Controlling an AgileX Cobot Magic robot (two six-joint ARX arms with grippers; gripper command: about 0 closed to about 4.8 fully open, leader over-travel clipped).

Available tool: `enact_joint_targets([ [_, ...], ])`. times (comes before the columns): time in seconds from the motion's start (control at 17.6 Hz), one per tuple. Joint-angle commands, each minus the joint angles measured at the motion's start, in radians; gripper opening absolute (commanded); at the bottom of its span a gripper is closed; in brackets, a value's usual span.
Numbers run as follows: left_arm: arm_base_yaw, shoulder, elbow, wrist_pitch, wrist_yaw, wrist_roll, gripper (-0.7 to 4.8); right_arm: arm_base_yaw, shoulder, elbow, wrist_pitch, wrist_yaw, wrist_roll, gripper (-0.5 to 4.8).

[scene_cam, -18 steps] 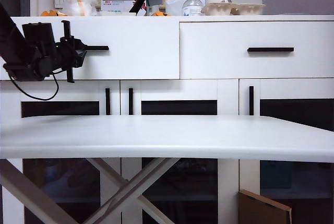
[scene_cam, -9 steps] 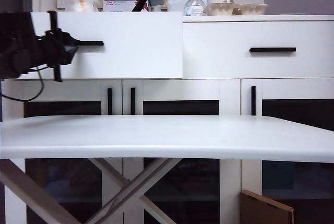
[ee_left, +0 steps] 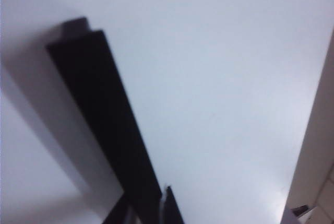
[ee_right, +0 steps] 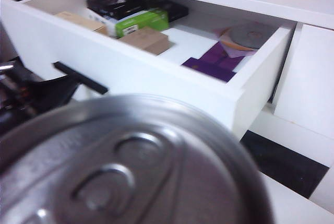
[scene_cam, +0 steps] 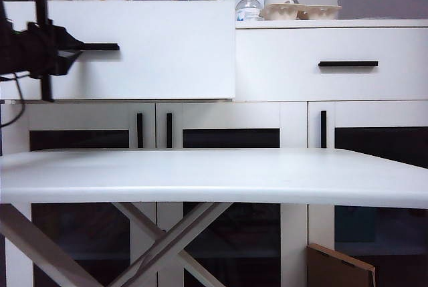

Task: Pick up a can of beer from the white table, open the left drawer, place the beer inside the drawer, and finally close the drawer.

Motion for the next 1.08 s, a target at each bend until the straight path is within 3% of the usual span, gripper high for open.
enact_joint_targets([
  [0.06, 0.005, -0.124, -0.104, 0.082, -0.028, 0.056, -0.06, 0.001, -0.013, 0.011, 0.052, -0.003, -0.003, 0.53],
  [0.51, 0.005, -0.395, -0.431, 0.082, -0.029, 0.057, -0.06, 0.001, -0.013, 0.011, 0.053, -0.003, -0.003, 0.53],
  [0.85, 0.005, -0.458, -0.498, 0.111, -0.021, 0.052, 0.07, 0.001, -0.013, 0.011, 0.055, -0.003, -0.003, 0.53],
  [0.91, 0.005, -0.458, -0.497, 0.113, -0.009, 0.052, 1.20, 0.001, -0.013, 0.011, 0.058, -0.002, -0.003, 0.53],
  [1.02, 0.005, -0.458, -0.497, 0.113, 0.084, 0.053, 4.79, 0.001, -0.013, 0.011, 0.075, -0.002, -0.003, 0.53],
  [1.08, 0.005, -0.458, -0.497, 0.116, 0.138, 0.054, 4.79, 0.001, -0.013, 0.011, 0.086, -0.002, -0.003, 0.53],
])
